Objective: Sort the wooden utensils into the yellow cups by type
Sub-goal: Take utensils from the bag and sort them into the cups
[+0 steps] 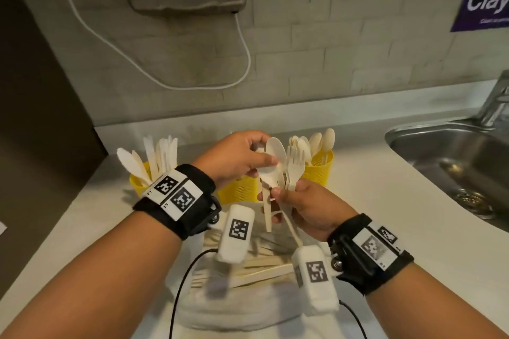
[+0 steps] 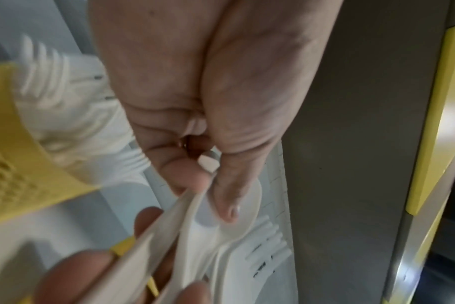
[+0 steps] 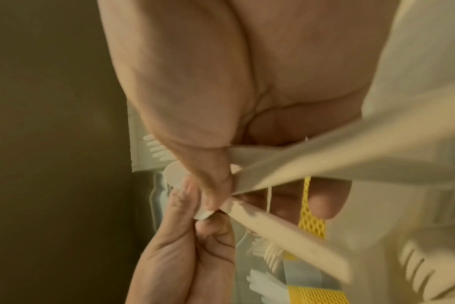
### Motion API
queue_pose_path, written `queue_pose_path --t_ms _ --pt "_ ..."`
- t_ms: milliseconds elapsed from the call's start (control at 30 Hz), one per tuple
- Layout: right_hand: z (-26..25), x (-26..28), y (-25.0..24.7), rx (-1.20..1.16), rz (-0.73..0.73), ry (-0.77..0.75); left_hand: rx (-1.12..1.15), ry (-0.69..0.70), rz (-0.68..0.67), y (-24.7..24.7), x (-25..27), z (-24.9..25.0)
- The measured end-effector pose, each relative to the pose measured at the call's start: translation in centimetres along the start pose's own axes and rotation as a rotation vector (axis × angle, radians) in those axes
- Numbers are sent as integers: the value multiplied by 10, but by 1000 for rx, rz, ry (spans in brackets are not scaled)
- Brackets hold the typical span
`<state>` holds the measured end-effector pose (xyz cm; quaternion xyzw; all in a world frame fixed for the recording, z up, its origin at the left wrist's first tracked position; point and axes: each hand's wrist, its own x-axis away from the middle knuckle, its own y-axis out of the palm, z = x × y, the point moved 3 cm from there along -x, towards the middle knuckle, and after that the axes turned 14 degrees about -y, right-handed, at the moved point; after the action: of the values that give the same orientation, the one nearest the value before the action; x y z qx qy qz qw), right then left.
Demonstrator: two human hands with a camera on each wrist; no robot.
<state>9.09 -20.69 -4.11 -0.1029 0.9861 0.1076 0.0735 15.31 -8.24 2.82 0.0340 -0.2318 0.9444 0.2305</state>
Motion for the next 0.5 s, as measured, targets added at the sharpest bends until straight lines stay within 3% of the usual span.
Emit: queue_pose_path --t_ms 133,300,500 --pt "-11 2 -16 4 56 -87 -14 115 49 13 -16 19" --pt "-45 -7 -59 99 331 -267 -13 253 172 20 -43 68" --pt "-69 -22 -89 593 376 -286 -44 301 317 17 -76 101"
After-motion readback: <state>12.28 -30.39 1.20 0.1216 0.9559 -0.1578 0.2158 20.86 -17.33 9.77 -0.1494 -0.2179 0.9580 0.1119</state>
